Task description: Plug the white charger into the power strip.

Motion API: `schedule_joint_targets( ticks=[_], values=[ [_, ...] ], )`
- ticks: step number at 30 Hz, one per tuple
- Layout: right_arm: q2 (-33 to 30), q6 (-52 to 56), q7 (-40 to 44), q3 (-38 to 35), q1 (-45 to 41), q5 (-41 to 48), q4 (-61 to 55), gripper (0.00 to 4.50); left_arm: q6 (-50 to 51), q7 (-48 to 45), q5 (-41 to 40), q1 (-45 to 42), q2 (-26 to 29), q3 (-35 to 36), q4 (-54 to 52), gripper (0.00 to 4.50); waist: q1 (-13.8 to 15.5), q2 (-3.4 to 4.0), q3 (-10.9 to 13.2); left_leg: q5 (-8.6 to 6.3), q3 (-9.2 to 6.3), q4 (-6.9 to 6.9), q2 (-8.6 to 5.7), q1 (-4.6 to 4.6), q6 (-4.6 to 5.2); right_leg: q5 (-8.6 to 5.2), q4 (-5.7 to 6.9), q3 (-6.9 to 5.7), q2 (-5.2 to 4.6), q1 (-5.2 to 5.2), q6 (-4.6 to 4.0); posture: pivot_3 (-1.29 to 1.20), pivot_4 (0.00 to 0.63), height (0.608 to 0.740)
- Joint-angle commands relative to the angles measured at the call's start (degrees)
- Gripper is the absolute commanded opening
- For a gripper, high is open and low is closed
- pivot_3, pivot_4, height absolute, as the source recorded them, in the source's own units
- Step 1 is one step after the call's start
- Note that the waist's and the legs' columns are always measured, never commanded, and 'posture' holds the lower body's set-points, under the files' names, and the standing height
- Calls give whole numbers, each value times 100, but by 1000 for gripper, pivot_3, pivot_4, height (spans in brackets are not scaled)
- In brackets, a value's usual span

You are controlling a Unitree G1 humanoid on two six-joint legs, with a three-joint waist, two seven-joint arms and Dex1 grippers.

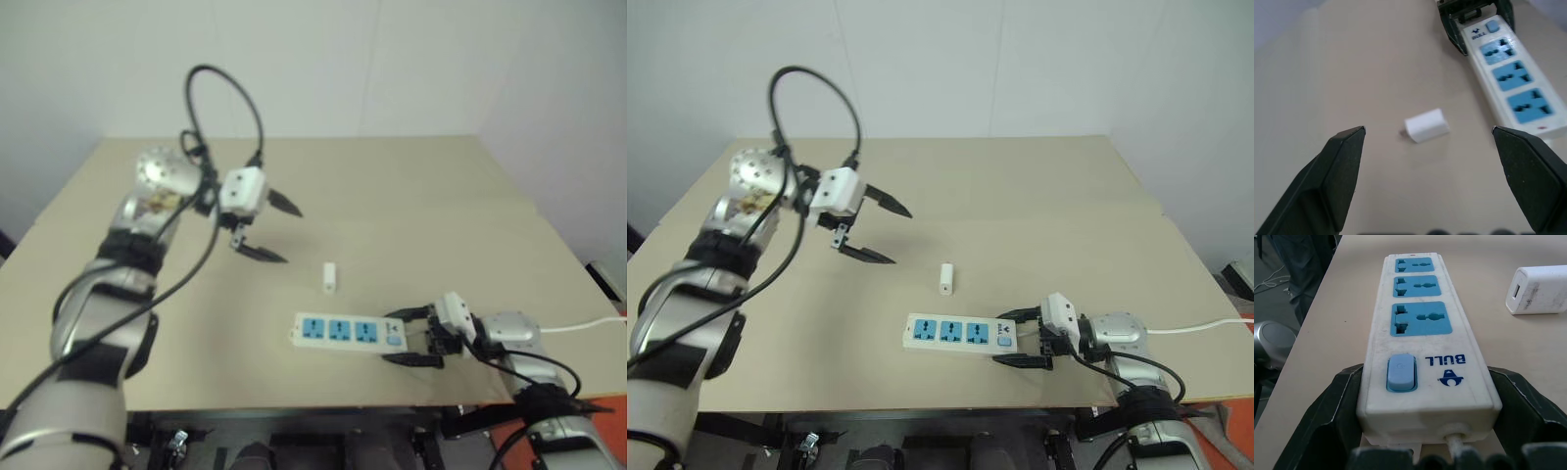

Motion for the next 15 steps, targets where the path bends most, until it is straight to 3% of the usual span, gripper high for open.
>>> schedule_joint_targets(
  ticks=[1,7,15],
  values=[
    [-26,132,-42,103,60,-111,-160,3439,-627,-25,-319,-716,-178,-733,888,4500,-35,-6,3,0,0,0,0,0,0,-4,6,2,0,-1,7,0,150,740],
    [-44,338,-196,126,281,-82,-516,3439,-1317,-25,549,-1526,-913,-885,2043,4500,-47,-30,18,0,0,4,-6,-8,0,-23,3,6,1,-3,38,0,150,740],
    [-55,486,-342,171,535,-71,-916,3439,-2412,-25,1025,-1678,-1410,-1118,2361,4500,-47,-40,23,-1,4,4,-5,-5,1,-25,10,14,3,-3,42,0,150,740]
  ],
)
